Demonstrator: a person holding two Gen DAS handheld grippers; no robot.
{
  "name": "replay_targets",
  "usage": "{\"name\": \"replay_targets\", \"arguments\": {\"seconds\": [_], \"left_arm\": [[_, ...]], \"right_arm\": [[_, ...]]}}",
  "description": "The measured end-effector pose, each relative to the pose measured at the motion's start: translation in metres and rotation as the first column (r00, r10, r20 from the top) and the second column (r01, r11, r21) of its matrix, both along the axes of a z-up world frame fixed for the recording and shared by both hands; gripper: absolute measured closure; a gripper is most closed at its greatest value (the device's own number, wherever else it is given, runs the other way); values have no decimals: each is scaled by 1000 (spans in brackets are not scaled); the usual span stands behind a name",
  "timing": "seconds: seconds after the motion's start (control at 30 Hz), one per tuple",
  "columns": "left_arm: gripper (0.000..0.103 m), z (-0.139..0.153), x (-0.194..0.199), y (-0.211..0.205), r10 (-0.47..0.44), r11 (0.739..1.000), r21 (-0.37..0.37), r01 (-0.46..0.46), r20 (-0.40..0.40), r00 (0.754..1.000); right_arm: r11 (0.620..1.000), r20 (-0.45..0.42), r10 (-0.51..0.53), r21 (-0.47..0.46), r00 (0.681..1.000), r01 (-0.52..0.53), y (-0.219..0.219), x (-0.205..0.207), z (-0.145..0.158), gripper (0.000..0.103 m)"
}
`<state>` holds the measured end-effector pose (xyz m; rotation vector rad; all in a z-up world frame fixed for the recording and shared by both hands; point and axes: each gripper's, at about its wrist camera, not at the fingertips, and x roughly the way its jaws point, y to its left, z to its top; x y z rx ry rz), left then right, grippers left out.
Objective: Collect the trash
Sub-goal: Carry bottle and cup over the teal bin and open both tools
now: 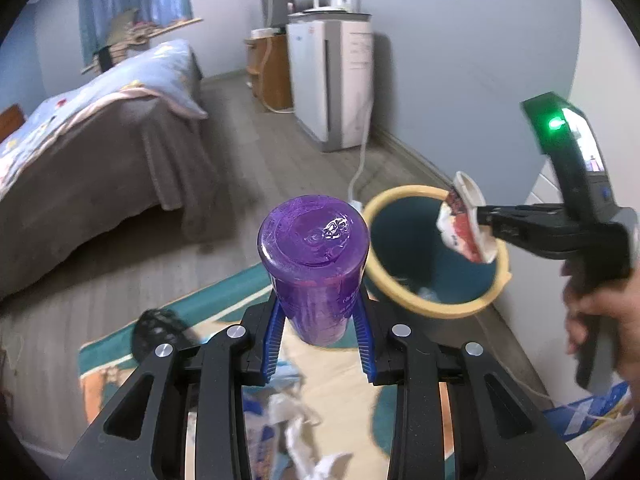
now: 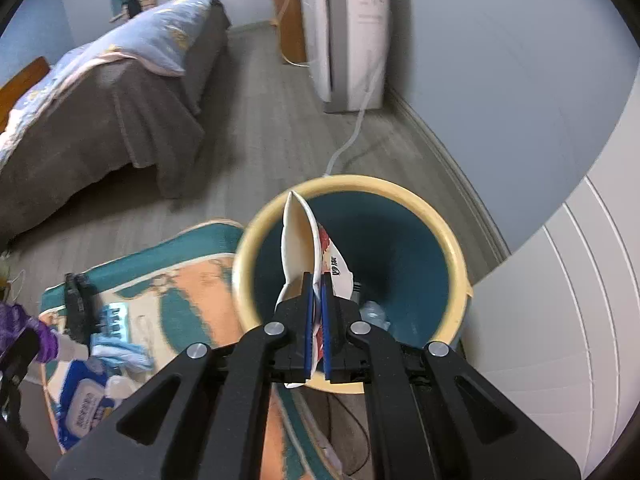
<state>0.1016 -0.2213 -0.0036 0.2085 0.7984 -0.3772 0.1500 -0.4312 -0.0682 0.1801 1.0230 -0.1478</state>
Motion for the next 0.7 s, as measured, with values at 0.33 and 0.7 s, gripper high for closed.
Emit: {"name": "replay_targets", "arguments": {"seconds": [0.33,0.7], "left_arm": [[70,-8,24,-60,-136,990,13,137,-49,989],[70,-46,51,-116,-255,967,4,256,-83,963]], "right_arm": [[979,-31,-191,65,981,193,-68,2,-26,100],[962,-26,-232,145,972,233,-91,5,-42,100]]}}
